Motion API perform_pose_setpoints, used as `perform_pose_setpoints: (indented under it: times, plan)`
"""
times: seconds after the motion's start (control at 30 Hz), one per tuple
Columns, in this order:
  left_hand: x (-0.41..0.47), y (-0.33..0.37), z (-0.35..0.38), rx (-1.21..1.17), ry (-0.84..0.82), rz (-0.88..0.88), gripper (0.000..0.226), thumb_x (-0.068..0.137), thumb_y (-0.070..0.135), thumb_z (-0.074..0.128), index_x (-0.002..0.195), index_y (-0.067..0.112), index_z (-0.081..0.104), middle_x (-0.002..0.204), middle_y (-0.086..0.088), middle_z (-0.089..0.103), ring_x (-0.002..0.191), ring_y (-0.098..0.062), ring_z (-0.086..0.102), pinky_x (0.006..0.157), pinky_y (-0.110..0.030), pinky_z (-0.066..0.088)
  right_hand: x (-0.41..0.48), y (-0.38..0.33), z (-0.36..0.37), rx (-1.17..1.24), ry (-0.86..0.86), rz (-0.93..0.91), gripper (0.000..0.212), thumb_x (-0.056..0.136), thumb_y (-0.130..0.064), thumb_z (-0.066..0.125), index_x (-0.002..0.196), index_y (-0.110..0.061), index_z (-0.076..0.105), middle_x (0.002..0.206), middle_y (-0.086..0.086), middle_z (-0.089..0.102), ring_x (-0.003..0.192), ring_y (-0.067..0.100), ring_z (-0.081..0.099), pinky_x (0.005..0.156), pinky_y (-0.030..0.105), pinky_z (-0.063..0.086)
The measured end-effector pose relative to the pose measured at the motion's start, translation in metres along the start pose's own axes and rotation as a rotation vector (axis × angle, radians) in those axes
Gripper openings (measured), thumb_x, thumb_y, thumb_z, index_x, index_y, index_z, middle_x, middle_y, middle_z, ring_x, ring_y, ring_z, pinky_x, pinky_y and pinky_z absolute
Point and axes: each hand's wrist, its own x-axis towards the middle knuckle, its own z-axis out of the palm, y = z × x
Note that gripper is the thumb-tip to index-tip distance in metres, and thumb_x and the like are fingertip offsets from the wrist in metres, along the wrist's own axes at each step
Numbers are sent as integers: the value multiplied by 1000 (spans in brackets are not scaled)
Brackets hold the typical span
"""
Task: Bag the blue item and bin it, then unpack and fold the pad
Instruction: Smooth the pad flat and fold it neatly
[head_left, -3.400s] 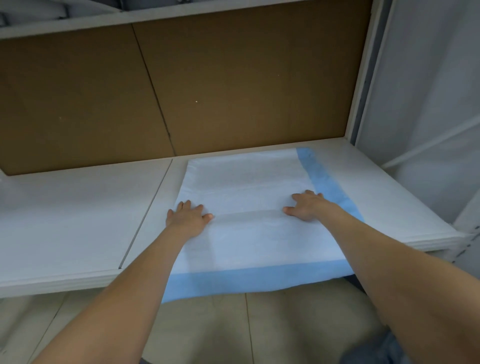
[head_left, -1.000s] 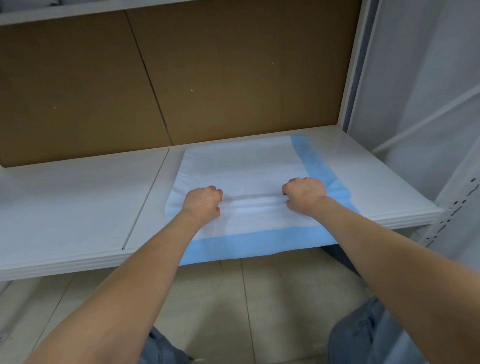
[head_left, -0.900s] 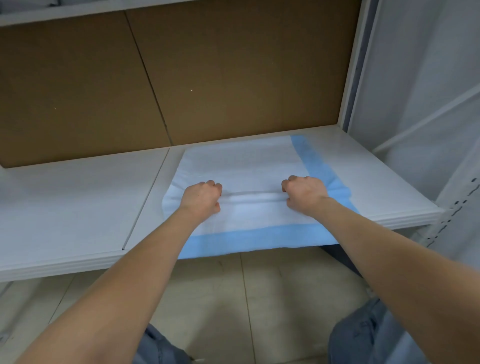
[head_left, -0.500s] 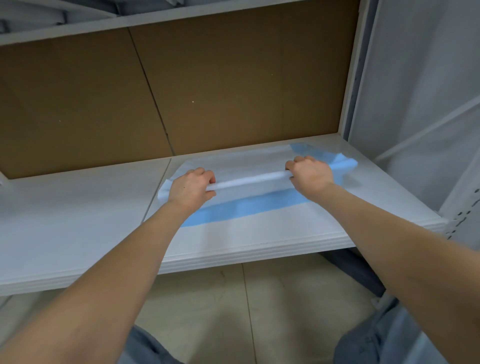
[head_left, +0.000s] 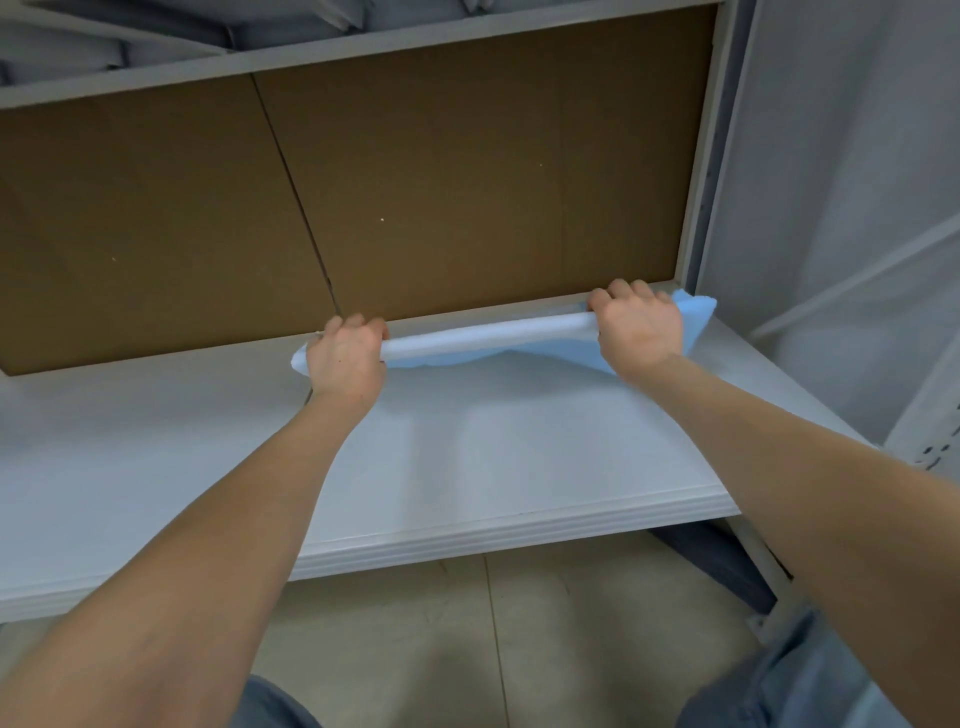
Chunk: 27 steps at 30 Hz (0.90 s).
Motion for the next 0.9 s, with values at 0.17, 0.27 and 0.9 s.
perform_pose_setpoints:
  times: [0.17, 0.27, 0.9]
  plan:
    - [-15, 1, 14, 41, -69, 23, 28, 83, -2, 55, 104, 16, 59, 104, -5, 61, 104, -27, 52, 69, -34, 37, -14, -4, 12, -56, -102, -18, 41, 84, 0, 55, 122, -16, 51, 117, 7, 56, 112, 28, 53, 75, 31, 36]
    - [-34, -2, 26, 120, -116, 80, 28, 84, -2, 53, 106, 15, 57, 101, -5, 61, 100, -26, 55, 68, -33, 41, -29, -6, 22, -106, -187, -44, 40, 86, -1, 54, 123, -15, 49, 117, 7, 56, 111, 27, 54, 73, 31, 36]
    - [-69, -1, 34, 118, -707, 193, 35, 84, 18, 57, 118, 23, 48, 113, 1, 53, 96, -18, 54, 74, -28, 44, -67, -10, 36, -109, -728, -26, 44, 85, -12, 53, 127, -16, 44, 111, 6, 47, 101, 24, 49, 75, 31, 39]
